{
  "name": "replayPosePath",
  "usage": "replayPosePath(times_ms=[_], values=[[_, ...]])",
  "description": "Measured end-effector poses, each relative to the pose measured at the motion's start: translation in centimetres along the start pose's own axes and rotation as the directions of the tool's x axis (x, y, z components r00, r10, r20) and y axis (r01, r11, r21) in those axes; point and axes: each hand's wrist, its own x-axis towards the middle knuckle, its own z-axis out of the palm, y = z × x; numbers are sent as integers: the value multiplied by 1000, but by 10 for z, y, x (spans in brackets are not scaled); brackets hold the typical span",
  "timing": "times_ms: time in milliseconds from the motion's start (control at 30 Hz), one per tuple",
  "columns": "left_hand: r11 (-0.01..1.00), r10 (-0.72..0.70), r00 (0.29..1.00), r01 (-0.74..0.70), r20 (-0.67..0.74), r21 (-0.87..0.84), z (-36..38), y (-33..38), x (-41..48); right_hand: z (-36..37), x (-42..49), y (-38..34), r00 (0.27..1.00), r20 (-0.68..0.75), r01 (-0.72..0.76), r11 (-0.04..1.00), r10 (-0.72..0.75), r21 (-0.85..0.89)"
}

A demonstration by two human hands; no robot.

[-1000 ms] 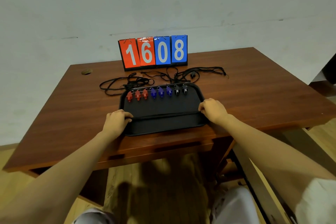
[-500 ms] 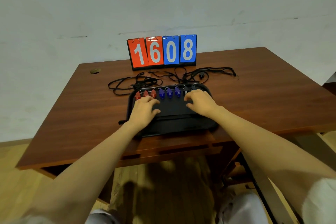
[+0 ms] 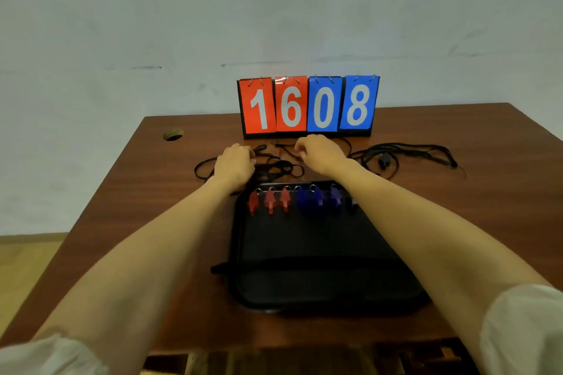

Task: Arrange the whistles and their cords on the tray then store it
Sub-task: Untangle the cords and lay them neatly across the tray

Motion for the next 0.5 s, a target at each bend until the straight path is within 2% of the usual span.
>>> replayPosePath(times_ms=[200, 300, 500], values=[[992, 46, 998, -40, 48, -120, 23, -12, 45, 41, 67, -2, 994, 105, 38, 999, -40, 17], [996, 55, 995, -48, 85, -80, 37, -20, 55, 56, 84, -1, 986, 155, 64, 998, -68, 26], [996, 57, 997, -53, 46, -77, 52, -33, 58, 70, 93, 6, 995, 93, 30, 998, -25, -54]])
